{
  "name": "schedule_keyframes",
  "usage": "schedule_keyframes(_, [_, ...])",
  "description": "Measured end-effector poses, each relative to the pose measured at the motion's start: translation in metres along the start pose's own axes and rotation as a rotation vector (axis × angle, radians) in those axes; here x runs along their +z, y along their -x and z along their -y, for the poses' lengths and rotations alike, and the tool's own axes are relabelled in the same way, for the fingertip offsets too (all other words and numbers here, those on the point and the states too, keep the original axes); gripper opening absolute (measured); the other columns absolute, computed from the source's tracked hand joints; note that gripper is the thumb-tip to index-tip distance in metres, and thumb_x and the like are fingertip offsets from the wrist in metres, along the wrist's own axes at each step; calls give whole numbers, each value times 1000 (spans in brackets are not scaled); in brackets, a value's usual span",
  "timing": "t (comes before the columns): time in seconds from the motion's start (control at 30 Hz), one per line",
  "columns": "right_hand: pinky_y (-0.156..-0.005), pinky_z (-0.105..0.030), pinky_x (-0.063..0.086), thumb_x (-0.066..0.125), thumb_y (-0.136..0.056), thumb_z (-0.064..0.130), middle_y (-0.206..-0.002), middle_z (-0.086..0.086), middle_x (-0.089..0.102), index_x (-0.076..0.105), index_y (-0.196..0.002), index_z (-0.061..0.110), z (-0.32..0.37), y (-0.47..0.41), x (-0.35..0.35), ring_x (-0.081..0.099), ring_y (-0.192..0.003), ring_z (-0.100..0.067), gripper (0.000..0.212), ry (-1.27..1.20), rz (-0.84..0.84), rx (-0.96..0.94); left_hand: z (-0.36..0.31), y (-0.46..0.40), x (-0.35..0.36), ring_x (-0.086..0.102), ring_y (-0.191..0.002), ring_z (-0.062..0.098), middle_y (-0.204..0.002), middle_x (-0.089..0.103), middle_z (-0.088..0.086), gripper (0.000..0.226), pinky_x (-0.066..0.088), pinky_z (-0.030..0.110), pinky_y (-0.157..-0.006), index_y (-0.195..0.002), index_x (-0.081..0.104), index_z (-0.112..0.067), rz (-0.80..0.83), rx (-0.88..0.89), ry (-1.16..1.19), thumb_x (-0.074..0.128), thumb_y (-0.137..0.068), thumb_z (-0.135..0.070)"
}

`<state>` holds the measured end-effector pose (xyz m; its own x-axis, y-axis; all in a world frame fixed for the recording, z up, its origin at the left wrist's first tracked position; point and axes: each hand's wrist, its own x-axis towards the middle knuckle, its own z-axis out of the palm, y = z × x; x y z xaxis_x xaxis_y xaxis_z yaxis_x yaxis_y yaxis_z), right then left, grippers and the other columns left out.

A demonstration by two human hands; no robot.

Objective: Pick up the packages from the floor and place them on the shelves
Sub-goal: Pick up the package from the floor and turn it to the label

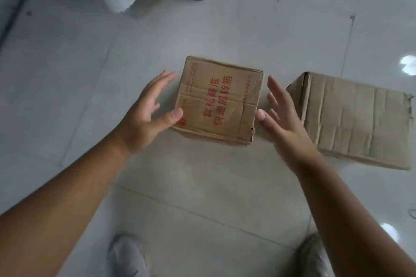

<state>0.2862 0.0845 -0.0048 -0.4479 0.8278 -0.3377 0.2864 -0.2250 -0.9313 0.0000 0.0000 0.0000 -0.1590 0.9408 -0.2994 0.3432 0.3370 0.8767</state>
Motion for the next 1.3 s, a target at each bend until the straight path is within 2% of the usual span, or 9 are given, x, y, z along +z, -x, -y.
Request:
schedule_keyframes(0.13, [-129,-55,31,72,-66,88,-173,18,23,16,-166,44,-44,-29,12,19,-161,-3,122,45,7,40,48,-24,10,21,-163,14,-171,18,-26,94,26,59,-129,-154,20,-60,9,-72,51,71,-75,-65])
schedule_keyframes(0.27, [-119,-55,46,81,-77,53,-169,15,31,5,-167,42,-74,-51,15,33,-157,-12,118,25,-40,44,83,-45,24,25,-161,8,-174,21,-14,127,28,49,-131,-169,3,-33,42,-88,59,78,-72,-67])
schedule_keyframes(0.43, [-117,-51,48,81,-91,22,-168,4,37,-1,-167,41,-86,-65,16,38,-154,-18,114,87,-50,44,87,-56,39,53,-139,-5,-145,49,-34,119,41,37,-124,-169,-1,-35,88,-67,54,85,-88,-23])
schedule_keyframes(0.63, [-116,-59,48,84,-88,16,-162,9,41,5,-165,45,-88,-69,8,41,-154,-21,114,24,11,21,87,-53,43,54,-143,0,-156,52,-17,119,45,31,-121,-169,14,-33,54,-8,97,87,-75,-23])
schedule_keyframes(0.8, [-106,-27,54,78,-88,-6,-146,36,38,17,-162,37,-86,-64,3,44,-144,3,105,-7,9,-97,92,-44,41,54,-143,4,-157,52,-10,112,48,25,-114,-154,25,-44,-10,83,131,91,-68,-15])
schedule_keyframes(0.97, [-96,-27,61,59,-93,-23,-145,8,52,39,-126,37,-77,-58,-5,61,-134,-4,72,-183,-90,-228,74,-43,35,71,-117,13,-135,58,-12,66,61,39,-92,-113,44,-32,-130,159,284,89,-65,-26])
schedule_keyframes(1.1, [-83,-24,62,69,-94,17,-133,1,57,44,-126,35,-69,-52,-5,64,-127,-19,44,-333,-121,-187,66,-44,40,74,-106,9,-130,61,-11,81,61,32,-87,-134,45,-44,-135,128,378,89,-66,-44])
schedule_keyframes(1.2, [-107,-42,54,74,-72,80,-141,19,57,42,-144,62,-66,-55,-16,57,-137,-8,81,-263,-90,-98,53,-44,38,75,-105,3,-124,74,-20,94,61,26,-83,-143,53,-45,-61,60,413,85,-60,-78])
schedule_keyframes(1.3, [-112,-56,47,57,-75,93,-150,26,58,49,-144,62,-62,-60,-19,51,-146,-10,76,-217,-11,-80,44,-47,34,71,-94,6,-107,77,-15,103,59,24,-71,-133,65,-23,-42,4,531,78,-54,-88])
